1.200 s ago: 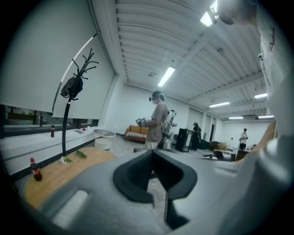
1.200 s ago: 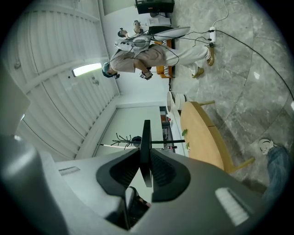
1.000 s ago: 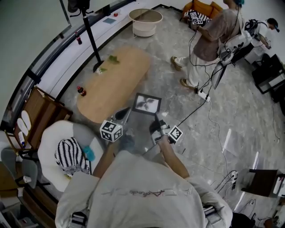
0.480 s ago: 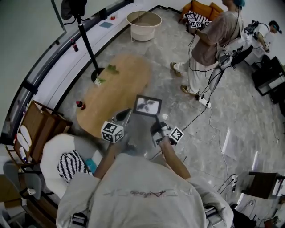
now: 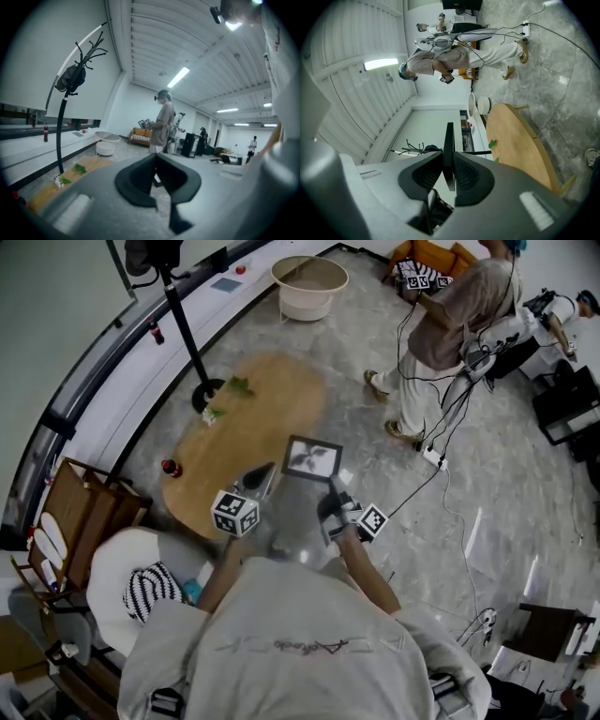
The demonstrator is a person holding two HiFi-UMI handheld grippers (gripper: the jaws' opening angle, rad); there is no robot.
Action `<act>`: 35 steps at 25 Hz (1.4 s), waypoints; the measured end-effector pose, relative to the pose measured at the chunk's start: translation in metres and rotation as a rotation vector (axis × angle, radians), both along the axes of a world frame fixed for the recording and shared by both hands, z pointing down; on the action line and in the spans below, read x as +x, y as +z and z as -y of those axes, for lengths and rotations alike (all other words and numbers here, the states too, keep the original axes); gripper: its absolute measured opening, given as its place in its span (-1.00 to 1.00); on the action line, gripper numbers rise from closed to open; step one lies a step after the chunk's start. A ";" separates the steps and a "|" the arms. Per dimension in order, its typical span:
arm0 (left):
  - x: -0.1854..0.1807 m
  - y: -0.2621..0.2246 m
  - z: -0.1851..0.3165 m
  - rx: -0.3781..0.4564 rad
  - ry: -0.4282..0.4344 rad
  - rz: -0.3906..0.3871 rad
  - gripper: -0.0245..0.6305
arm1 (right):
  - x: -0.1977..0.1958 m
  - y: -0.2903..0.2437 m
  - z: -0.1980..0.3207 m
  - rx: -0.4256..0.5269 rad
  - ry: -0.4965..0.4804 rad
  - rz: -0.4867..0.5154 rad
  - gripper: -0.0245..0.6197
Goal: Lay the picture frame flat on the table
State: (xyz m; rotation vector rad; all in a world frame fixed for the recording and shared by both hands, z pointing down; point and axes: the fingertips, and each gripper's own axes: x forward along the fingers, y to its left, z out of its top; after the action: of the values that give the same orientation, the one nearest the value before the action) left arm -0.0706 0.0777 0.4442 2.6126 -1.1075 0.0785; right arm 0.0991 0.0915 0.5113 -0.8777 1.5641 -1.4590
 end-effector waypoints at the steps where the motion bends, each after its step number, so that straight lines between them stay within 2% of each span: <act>1: -0.004 0.001 0.008 -0.002 0.000 -0.002 -0.93 | -0.003 0.001 0.007 -0.003 -0.001 -0.007 -0.70; 5: -0.014 0.001 0.041 0.000 0.012 -0.011 -0.93 | -0.015 0.001 0.037 -0.001 0.002 -0.023 -0.70; 10: -0.015 0.011 0.063 -0.011 0.035 -0.009 -0.93 | -0.018 0.008 0.051 -0.003 0.013 -0.035 -0.70; 20: -0.009 0.032 0.082 -0.060 0.057 0.005 -0.93 | -0.020 0.025 0.069 -0.041 0.035 -0.001 -0.70; 26: -0.006 0.035 0.102 -0.069 0.029 0.012 -0.93 | -0.015 0.029 0.094 -0.051 0.017 0.009 -0.70; 35: 0.011 0.024 0.158 -0.053 -0.025 0.026 -0.93 | 0.003 0.021 0.159 -0.035 -0.037 0.015 -0.70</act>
State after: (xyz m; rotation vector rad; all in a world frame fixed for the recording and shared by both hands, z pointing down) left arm -0.0593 -0.0801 0.4679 2.5574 -1.1314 0.1352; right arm 0.1019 -0.0674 0.5327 -0.8603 1.5553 -1.5197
